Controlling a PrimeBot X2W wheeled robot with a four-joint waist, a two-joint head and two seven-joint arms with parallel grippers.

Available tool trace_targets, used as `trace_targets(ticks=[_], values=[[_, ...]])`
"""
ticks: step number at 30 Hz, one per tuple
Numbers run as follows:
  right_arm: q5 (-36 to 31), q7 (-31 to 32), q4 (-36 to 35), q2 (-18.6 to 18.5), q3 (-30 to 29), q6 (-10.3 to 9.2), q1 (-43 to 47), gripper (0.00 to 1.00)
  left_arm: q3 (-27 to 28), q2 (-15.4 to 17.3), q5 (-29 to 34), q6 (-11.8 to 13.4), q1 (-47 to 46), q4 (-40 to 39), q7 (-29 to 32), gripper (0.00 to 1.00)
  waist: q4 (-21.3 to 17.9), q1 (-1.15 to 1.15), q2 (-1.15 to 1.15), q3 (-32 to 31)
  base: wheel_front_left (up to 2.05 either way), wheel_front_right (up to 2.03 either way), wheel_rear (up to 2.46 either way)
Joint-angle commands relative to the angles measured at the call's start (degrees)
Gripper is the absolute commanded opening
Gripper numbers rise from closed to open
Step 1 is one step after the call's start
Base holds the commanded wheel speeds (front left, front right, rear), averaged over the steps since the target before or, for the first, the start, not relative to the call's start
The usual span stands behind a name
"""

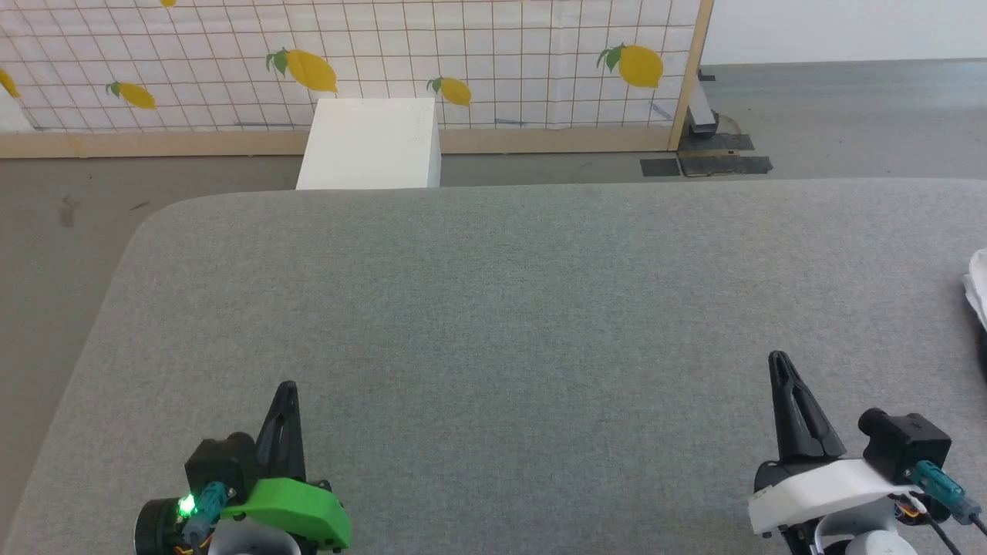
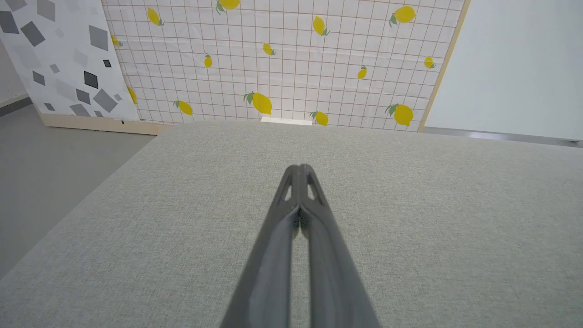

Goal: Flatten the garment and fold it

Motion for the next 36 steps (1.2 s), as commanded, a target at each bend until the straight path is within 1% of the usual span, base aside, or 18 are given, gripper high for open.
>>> trace_targets(ticks=[1, 36], values=[[-0.59, 0.27, -0.48, 0.00, 0.03, 0.00, 0.06, 0.00, 0.05, -0.06, 0.40, 0.00, 0.05, -0.46, 0.42, 0.00, 0.01, 0.00, 0.00, 0.01, 0.00, 0.00, 0.00], [-4.86, 4.54, -4.04, -0.01, 0.17, -0.03, 0.39, 0.00, 0.51, -0.38, 3.07, -0.02, 0.26, -4.06, 4.61, 0.00, 0.08, 0.00, 0.00, 0.16, 0.00, 0.00, 0.00]])
